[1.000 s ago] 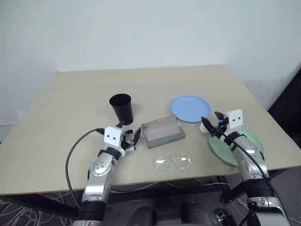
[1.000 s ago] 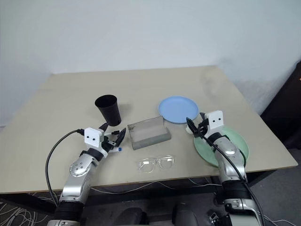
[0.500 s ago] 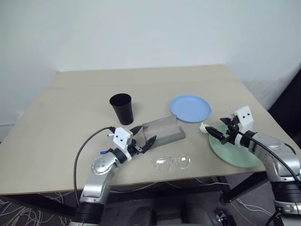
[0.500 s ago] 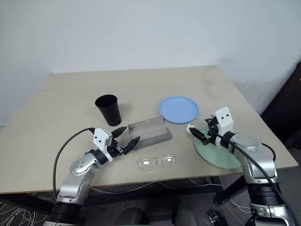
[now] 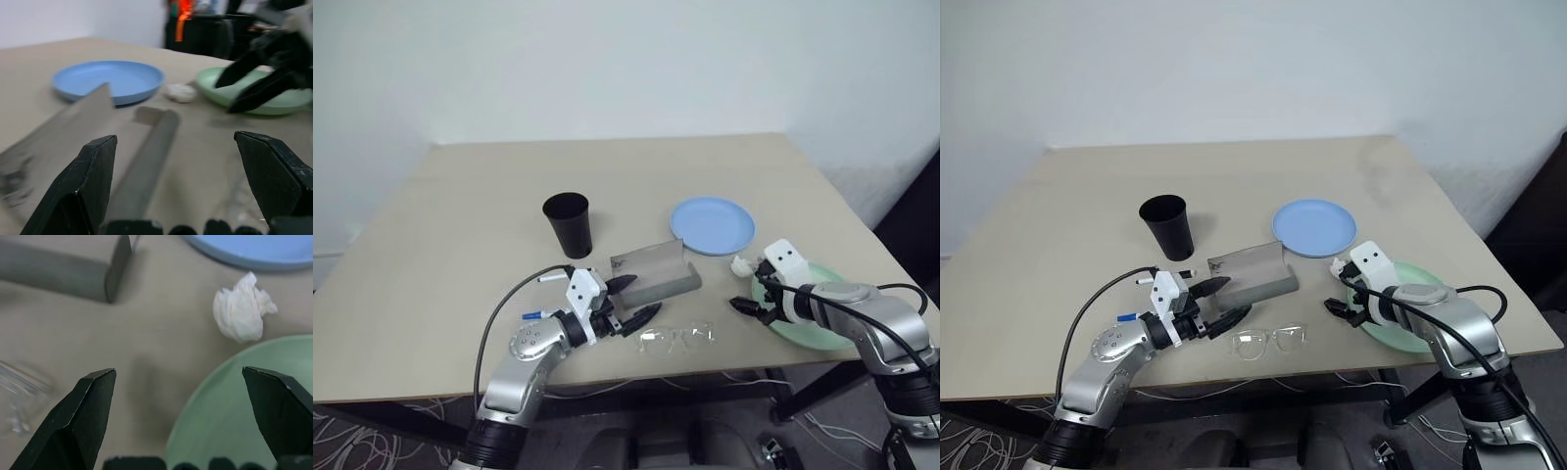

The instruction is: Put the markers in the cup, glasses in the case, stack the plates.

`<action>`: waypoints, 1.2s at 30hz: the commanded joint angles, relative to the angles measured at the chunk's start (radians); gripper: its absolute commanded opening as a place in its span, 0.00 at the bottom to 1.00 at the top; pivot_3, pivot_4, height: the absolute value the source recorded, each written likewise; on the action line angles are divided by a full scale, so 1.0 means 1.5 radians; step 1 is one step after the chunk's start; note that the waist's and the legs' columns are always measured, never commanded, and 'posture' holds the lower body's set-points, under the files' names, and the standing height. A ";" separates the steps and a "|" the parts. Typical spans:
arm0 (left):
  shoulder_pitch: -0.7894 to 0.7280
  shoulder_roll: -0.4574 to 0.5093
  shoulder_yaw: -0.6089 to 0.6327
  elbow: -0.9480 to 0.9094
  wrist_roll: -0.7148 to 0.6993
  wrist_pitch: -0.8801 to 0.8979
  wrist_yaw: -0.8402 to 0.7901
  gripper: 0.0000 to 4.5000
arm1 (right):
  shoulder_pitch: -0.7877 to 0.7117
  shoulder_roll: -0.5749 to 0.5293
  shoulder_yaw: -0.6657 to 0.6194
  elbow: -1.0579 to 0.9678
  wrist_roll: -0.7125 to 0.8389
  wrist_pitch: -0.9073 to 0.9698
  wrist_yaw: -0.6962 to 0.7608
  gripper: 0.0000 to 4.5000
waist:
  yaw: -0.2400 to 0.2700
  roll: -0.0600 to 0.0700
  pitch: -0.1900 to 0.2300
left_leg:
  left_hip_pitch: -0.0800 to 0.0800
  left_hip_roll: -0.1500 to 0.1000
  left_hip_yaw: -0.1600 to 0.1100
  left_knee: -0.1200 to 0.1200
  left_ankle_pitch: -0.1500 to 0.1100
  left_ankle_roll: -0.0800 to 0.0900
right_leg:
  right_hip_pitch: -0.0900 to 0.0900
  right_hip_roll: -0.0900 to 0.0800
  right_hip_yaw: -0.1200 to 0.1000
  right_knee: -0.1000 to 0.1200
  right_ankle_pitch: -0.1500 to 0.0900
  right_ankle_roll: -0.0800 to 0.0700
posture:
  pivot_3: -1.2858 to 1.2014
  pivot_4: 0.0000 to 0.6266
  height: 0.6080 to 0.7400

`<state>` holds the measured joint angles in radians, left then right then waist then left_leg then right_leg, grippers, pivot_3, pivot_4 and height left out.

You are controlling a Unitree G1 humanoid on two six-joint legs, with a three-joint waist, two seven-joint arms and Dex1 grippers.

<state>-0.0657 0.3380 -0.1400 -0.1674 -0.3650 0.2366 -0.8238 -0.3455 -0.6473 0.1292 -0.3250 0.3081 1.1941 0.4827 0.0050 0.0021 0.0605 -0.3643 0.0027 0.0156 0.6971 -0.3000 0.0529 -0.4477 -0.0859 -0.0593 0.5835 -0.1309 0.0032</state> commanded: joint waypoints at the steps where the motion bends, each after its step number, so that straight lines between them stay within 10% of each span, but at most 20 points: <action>1: -0.002 0.009 -0.019 -0.049 -0.025 0.019 -0.030 0.91 | -0.023 -0.005 -0.003 -0.025 -0.028 0.021 -0.037 0.99 | 0.000 0.000 0.000 | 0.000 0.000 0.000 0.000 0.000 0.000 | 0.000 0.000 0.000 0.000 0.000 0.000 | 0.52 0.00 0.85; 17: -0.012 -0.009 -0.032 -0.031 0.002 0.001 -0.014 0.91 | -0.021 -0.007 0.060 -0.052 -0.087 0.058 -0.085 0.99 | 0.000 -0.001 0.001 | 0.000 0.000 0.000 0.000 0.000 0.001 | 0.000 0.000 0.000 -0.001 0.000 0.000 | 0.52 0.00 0.85; 28: -0.012 -0.012 -0.032 -0.025 0.012 -0.009 -0.009 0.91 | -0.018 -0.014 0.087 -0.020 -0.138 0.027 -0.101 0.27 | 0.000 -0.001 0.001 | 0.000 0.000 0.000 0.000 0.000 0.001 | 0.000 0.000 0.000 -0.001 0.000 0.000 | 0.52 0.00 0.85; 36: -0.013 -0.013 -0.032 -0.019 0.016 -0.015 -0.007 0.91 | -0.008 -0.006 0.089 0.012 -0.163 -0.003 -0.106 0.01 | -0.003 -0.002 0.001 | -0.001 0.002 0.000 0.000 -0.001 0.001 | 0.000 0.000 -0.001 -0.004 0.000 0.000 | 0.52 0.00 0.85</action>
<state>-0.0629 0.3212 -0.1858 -0.1830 -0.3467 0.2370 -0.8369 -0.3503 -0.6545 0.2688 -0.3219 0.0793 1.2078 0.3348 -0.0001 -0.0014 0.0618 -0.3653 0.0065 0.0164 0.6971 -0.3012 0.0550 -0.4469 -0.0855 -0.0615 0.5767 -0.1309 0.0034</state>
